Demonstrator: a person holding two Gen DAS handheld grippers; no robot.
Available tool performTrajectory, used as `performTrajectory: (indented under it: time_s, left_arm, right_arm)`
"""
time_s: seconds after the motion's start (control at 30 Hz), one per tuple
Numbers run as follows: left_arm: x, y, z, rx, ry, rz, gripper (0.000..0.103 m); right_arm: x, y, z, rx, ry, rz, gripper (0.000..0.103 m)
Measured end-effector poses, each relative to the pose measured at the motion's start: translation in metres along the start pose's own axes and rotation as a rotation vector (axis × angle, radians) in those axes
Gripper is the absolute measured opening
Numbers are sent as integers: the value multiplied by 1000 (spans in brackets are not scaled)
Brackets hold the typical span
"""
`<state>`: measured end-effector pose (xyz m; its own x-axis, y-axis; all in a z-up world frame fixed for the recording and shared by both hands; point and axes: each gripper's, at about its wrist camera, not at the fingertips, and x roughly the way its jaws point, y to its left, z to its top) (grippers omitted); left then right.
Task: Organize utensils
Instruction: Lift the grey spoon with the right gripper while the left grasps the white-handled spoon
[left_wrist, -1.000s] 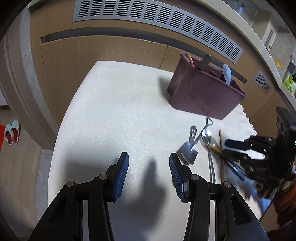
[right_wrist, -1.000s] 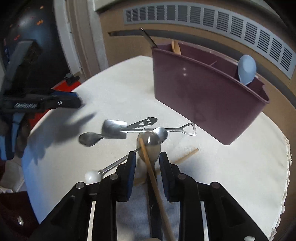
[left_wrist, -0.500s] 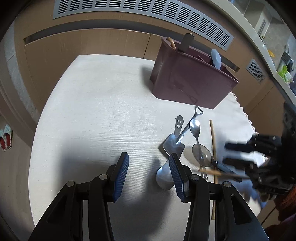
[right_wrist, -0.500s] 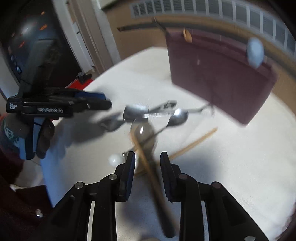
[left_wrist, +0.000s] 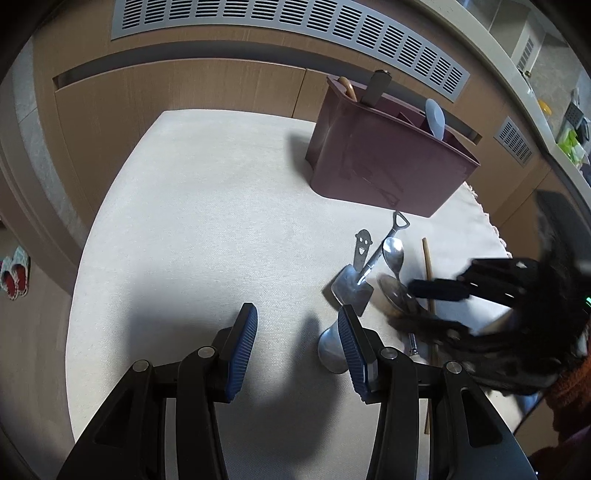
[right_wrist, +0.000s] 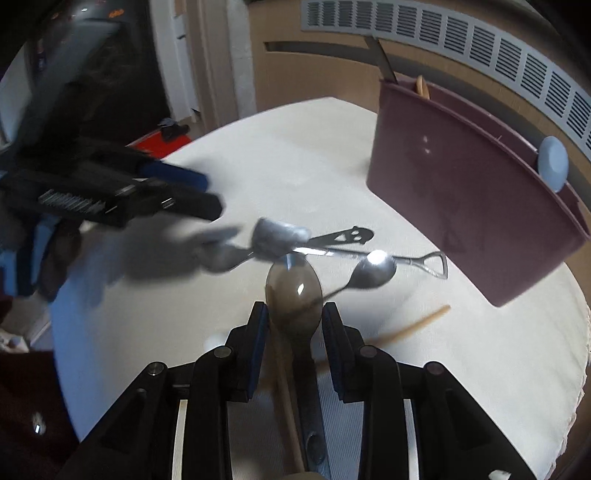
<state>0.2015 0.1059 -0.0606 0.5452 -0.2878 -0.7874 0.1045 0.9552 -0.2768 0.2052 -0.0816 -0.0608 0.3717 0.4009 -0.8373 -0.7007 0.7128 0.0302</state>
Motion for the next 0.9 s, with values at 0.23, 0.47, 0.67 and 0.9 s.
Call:
performTrajectory:
  time_s: [0.23, 0.47, 0.67, 0.9]
  left_arm:
    - [0, -11, 0, 35, 13, -2, 47]
    - [2, -32, 4, 84, 10, -21, 47]
    - [16, -57, 16, 81, 23, -68, 47]
    - [52, -94, 36, 78, 74, -19, 46]
  right_arm:
    - [6, -12, 8, 78, -1, -22, 29]
    - [-45, -63, -21, 294, -88, -107, 29]
    - [-71, -91, -54, 426, -116, -189, 29]
    - [-75, -93, -80, 502, -154, -177, 29]
